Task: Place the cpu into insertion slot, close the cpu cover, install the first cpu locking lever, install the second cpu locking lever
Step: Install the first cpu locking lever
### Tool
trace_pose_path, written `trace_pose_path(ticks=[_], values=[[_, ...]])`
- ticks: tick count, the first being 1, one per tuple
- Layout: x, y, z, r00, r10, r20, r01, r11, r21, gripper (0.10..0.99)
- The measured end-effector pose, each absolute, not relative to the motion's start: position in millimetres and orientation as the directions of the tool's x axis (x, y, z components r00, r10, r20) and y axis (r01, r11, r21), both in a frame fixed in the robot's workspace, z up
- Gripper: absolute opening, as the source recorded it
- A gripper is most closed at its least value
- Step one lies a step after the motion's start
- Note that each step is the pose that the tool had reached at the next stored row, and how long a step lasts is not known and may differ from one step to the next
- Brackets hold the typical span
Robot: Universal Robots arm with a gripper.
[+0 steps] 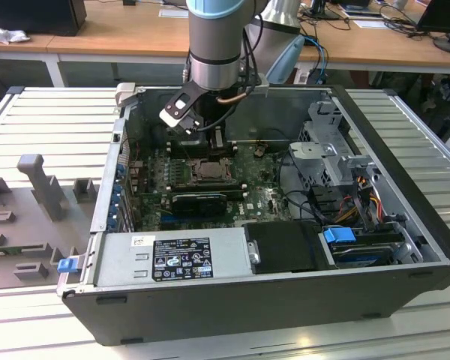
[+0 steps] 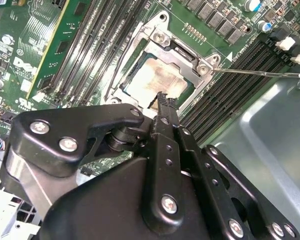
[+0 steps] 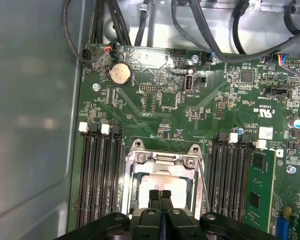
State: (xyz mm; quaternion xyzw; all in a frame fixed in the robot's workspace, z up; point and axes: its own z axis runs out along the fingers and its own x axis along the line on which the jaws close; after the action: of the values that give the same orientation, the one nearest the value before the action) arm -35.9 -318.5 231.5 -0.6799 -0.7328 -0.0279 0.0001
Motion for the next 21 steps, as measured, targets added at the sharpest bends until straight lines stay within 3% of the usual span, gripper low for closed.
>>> trace_pose_path(ticks=[21], values=[[-35.9, -318.5, 239.9, -0.076, 0.996, 0.038, 0.996, 0.074, 0.041, 0.106]])
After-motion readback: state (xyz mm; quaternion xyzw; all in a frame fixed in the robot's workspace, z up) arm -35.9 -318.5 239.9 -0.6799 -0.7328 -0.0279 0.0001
